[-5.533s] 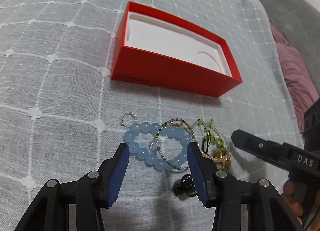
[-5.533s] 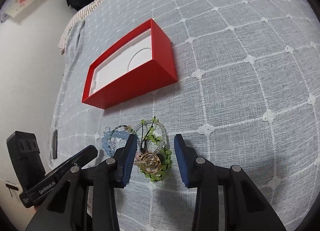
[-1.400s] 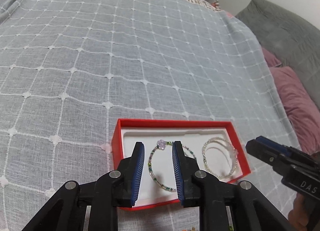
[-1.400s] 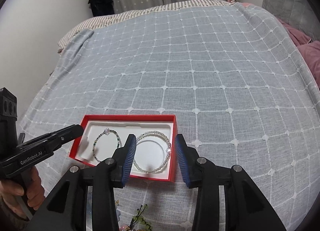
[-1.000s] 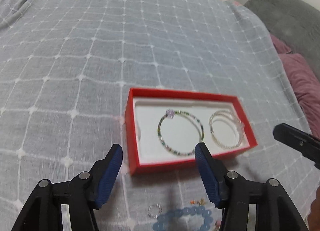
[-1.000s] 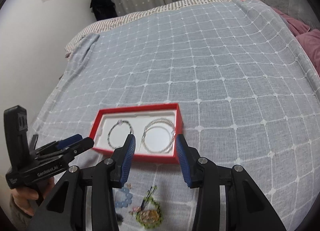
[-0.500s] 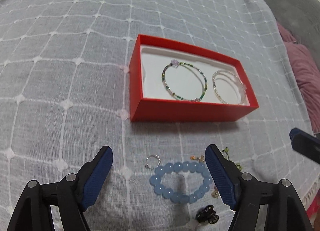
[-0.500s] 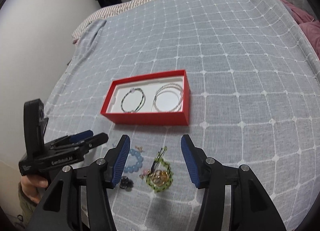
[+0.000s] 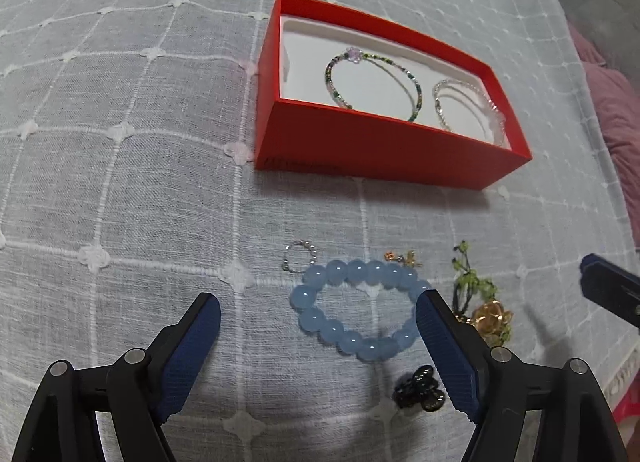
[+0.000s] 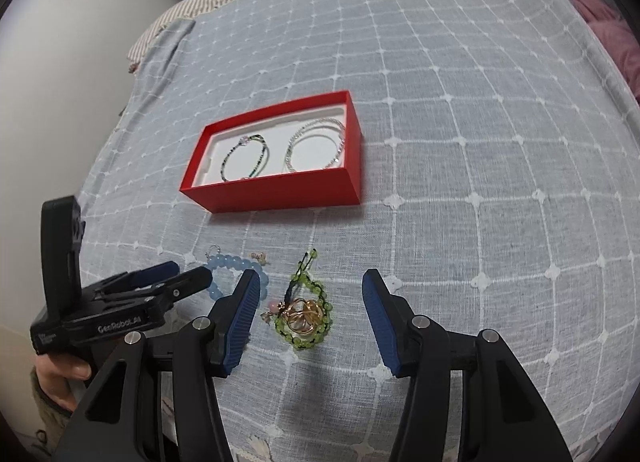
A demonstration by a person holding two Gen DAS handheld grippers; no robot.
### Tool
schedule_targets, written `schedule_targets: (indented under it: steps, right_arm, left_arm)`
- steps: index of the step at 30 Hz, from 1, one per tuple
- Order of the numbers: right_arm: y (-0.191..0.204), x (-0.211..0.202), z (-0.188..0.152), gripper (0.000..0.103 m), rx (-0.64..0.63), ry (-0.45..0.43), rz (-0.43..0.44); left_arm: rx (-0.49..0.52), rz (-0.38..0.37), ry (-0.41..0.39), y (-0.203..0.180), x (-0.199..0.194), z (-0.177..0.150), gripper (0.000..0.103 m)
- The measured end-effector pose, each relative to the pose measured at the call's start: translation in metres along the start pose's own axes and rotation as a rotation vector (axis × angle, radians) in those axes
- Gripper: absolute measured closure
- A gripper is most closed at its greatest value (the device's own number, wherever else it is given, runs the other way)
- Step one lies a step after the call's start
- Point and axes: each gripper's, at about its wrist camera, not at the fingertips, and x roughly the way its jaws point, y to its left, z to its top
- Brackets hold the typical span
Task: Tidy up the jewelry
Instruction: 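Grasp the light-blue bead bracelet with the right gripper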
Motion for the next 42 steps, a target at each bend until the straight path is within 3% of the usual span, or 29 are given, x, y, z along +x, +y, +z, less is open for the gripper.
schedule_targets:
  steps: [3,9,13,18,22,24,30,42]
  right_arm:
    - [-0.006,0.008,0.000,0.048,0.029,0.017,-0.005]
    - [-0.007,0.021,-0.002,0.063,0.036,0.048,-0.013]
    - [-0.003,0.022,-0.003,0.064,0.005,0.046,-0.037]
    - [0.000,0.022,-0.003,0.064,-0.015,0.041,-0.042]
    - [0.001,0.025,-0.004,0.064,-0.024,0.051,-0.043]
    - [0.002,0.026,-0.004,0.064,-0.026,0.053,-0.039]
    - [0.003,0.030,-0.004,0.071,-0.041,0.068,-0.024]
    - [0.011,0.061,-0.006,0.076,-0.119,0.132,-0.087]
  left_arm:
    - [-0.001,-0.004,-0.006,-0.001,0.000,-0.001,0.021]
    - [0.005,-0.001,0.006,-0.003,0.004,-0.003,0.036]
    - [-0.009,-0.013,0.021,-0.004,0.009,-0.005,0.050]
    - [-0.006,0.013,0.012,-0.007,0.013,-0.007,0.057]
    - [0.018,0.067,-0.009,-0.012,0.017,-0.008,0.089]
    - [0.021,0.068,-0.016,-0.012,0.017,-0.008,0.093]
    - [0.035,0.053,-0.049,-0.011,0.008,-0.003,0.094]
    - [0.049,0.037,-0.067,-0.016,0.001,-0.006,0.094]
